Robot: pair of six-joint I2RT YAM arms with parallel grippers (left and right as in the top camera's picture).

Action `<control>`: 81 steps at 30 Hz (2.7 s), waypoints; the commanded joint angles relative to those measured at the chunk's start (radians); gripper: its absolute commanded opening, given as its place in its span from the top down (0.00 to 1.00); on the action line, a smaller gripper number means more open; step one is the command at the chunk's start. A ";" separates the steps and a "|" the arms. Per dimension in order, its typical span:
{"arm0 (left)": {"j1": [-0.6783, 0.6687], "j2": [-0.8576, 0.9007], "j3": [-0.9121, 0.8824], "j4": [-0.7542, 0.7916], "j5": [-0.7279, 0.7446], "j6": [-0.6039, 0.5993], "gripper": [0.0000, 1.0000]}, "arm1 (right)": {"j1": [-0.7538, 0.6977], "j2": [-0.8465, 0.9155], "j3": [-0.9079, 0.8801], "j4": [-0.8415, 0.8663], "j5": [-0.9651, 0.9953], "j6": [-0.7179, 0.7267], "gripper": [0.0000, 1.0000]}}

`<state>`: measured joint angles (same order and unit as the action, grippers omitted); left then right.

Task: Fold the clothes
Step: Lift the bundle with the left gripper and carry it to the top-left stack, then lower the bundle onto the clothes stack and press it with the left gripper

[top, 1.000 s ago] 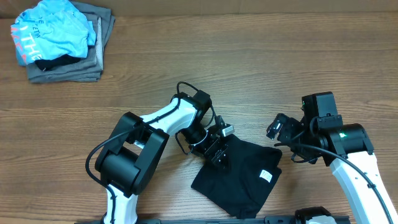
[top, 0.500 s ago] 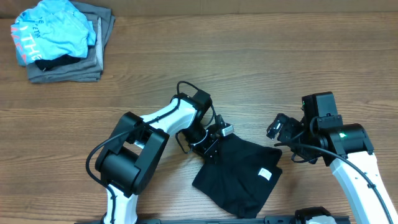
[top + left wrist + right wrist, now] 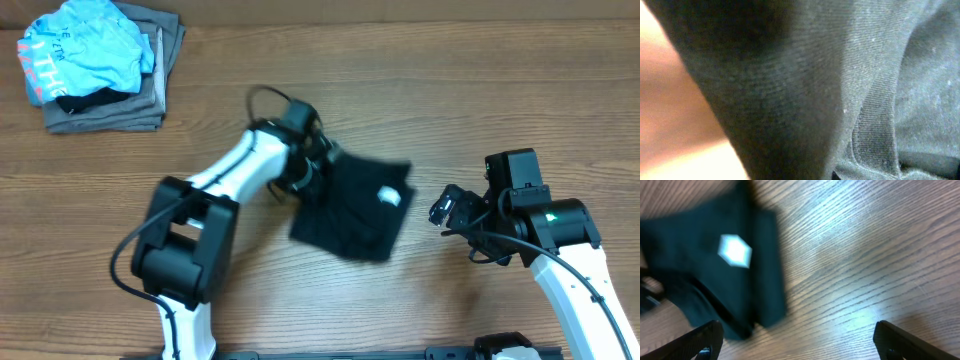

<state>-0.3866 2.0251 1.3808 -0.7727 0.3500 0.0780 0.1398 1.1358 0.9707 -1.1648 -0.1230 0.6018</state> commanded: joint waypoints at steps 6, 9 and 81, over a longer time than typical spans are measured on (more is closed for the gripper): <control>0.190 0.010 0.071 0.248 -0.209 0.167 0.96 | 0.002 -0.014 0.027 -0.026 0.010 -0.007 0.00; 0.229 0.010 0.071 0.335 -0.276 0.185 0.96 | 0.002 -0.014 0.027 -0.052 0.010 -0.007 0.00; 0.710 0.011 0.401 0.644 -0.725 -0.012 0.93 | 0.002 -0.014 0.027 -0.147 -0.126 0.053 0.00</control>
<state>0.2756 2.0331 1.7401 -0.1654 -0.4129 0.0948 0.1398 1.1358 0.9707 -1.3109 -0.2401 0.6388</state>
